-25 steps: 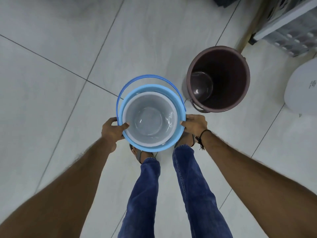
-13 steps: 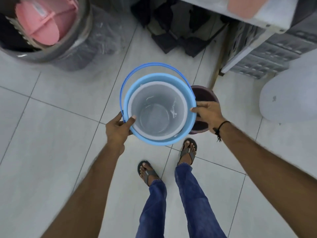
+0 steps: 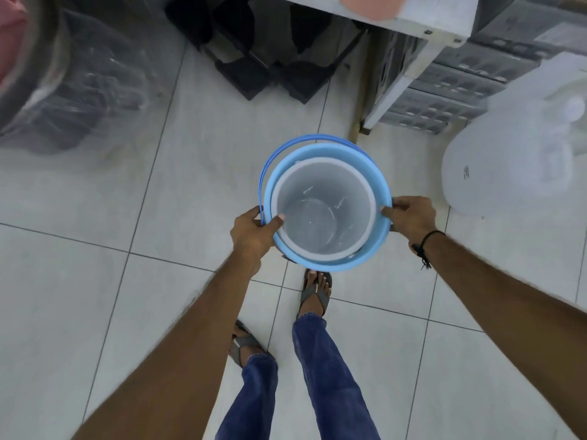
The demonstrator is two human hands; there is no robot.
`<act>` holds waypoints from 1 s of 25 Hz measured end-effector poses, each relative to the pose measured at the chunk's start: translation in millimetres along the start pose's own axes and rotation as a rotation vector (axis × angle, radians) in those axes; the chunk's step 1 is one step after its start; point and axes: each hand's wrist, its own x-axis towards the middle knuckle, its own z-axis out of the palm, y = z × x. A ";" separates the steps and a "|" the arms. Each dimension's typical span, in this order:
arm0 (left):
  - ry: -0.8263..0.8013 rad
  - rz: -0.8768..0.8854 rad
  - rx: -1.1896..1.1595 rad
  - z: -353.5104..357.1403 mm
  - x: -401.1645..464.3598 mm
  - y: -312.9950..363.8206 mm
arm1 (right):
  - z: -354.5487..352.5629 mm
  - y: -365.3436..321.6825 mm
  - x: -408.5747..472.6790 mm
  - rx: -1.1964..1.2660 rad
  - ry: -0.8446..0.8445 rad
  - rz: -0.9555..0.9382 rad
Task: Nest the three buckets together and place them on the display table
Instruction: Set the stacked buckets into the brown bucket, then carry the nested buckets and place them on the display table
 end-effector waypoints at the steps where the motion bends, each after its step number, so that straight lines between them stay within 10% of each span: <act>1: 0.002 -0.032 0.042 7.4 13.5 -10.4 | 6.7 12.7 13.8 -0.004 -0.030 0.039; 10: 0.028 -0.375 -0.026 59.1 96.1 -131.2 | 76.8 88.8 81.5 -0.272 -0.071 0.079; 16: -0.118 -0.445 -0.284 76.1 85.6 -166.5 | 103.7 95.7 82.0 0.213 -0.303 0.503; 25: -0.103 -0.462 -0.075 -115.8 -2.8 -50.0 | 119.6 -10.8 -85.8 0.116 -0.371 0.320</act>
